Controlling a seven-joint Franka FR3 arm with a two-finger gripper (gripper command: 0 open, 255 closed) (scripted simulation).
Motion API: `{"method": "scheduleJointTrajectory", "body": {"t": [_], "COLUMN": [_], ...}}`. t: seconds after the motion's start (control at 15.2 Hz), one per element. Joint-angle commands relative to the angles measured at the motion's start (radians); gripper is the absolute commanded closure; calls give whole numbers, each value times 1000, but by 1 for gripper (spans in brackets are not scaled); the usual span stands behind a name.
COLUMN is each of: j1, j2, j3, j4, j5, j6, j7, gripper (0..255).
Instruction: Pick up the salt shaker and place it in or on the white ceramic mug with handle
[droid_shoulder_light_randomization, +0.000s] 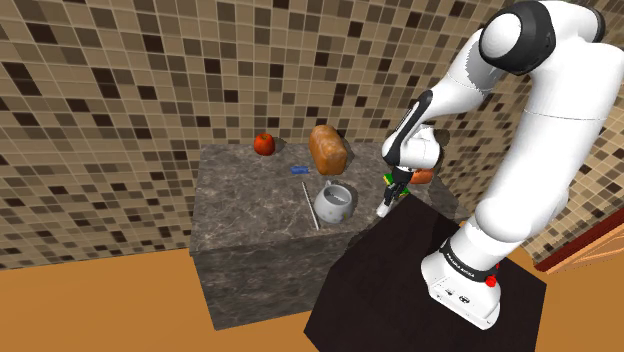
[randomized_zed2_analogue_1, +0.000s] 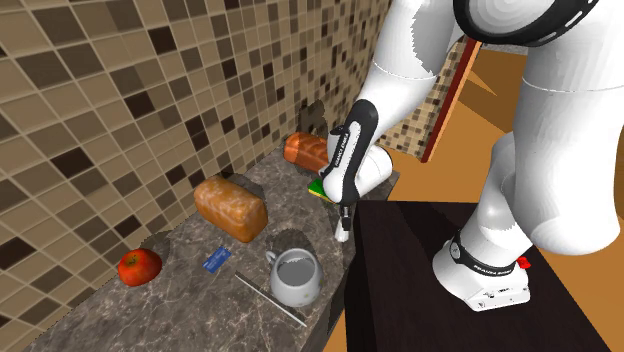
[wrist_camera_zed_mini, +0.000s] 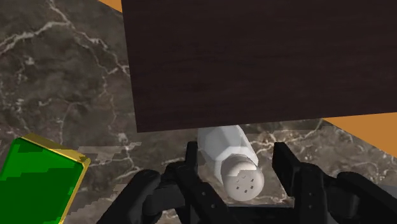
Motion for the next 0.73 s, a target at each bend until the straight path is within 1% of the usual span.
{"method": "scheduleJointTrajectory", "body": {"t": [0.0,0.53,0.66], "j1": [0,0,30], "j2": [0,0,-39], "j3": [0,0,-39], "j4": [0,0,-12], "j5": [0,0,-40], "j6": [0,0,-26], "j7": [0,0,30], "gripper": [255,255,255]}}
